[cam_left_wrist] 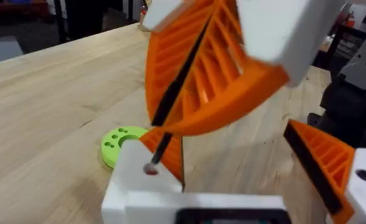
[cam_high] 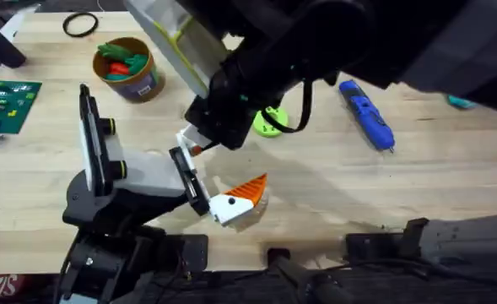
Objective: Pick up the gripper from the table and insert it into the empty holder that is missing its gripper. Then pick up a screw, insert it into the mounting hole, and use the screwdriver to tighten it. Finally, clean up the table by picking up the vegetable and placing it into the bucket.
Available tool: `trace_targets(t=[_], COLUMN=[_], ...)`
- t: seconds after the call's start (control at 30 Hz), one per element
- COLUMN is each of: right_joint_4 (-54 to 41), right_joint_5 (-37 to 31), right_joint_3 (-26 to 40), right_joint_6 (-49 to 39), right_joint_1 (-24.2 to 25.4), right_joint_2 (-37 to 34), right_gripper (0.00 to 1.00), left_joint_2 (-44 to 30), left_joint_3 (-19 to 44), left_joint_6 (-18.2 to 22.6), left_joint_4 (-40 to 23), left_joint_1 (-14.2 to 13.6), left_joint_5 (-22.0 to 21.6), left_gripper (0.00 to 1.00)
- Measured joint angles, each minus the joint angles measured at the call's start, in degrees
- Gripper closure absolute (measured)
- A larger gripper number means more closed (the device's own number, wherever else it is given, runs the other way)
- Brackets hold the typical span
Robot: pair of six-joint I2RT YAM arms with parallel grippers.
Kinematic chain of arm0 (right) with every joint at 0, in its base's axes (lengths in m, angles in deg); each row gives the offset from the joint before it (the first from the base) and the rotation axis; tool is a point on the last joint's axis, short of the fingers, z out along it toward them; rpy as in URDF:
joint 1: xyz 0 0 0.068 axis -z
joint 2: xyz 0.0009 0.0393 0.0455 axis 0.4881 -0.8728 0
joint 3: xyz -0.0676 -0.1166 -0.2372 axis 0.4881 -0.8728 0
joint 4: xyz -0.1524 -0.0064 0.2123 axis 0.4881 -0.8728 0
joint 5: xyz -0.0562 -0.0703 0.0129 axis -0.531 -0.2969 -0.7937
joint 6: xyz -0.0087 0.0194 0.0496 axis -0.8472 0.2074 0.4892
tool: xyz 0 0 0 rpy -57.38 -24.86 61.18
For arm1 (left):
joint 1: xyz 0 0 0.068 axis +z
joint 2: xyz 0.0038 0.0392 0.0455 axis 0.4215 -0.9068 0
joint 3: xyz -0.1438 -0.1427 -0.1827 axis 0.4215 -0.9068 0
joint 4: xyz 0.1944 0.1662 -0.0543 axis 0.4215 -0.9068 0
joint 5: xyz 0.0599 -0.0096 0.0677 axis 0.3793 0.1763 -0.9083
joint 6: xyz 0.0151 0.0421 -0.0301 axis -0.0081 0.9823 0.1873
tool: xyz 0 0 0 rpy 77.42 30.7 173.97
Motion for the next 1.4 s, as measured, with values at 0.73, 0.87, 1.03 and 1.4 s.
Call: trace_targets(t=[0.73, 0.87, 1.03, 1.4], right_joint_4=[-0.8, -0.8, -0.7, -0.7], right_joint_5=[-1.3, -2.0, -1.6, -0.8], right_joint_3=[0.0, 0.0, 0.0, 0.0], right_joint_6=[0.0, 0.0, 0.0, 0.0], right_joint_1=[0.0, 0.0, 0.0, 0.0], right_joint_2=[-0.5, -0.5, -0.5, -0.5], right_gripper=[0.993, 0.993, 0.993, 0.993], left_joint_2=[0.0, 0.0, 0.0, 0.0], left_joint_3=[0.0, 0.0, 0.0, 0.0], left_joint_6=[0.0, 0.0, 0.0, 0.0], left_joint_4=[0.0, 0.0, 0.0, 0.0], left_joint_1=[0.0, 0.0, 0.0, 0.0], left_joint_5=[0.0, 0.0, 0.0, 0.0], left_gripper=[0.012, 0.012, 0.012, 0.014])
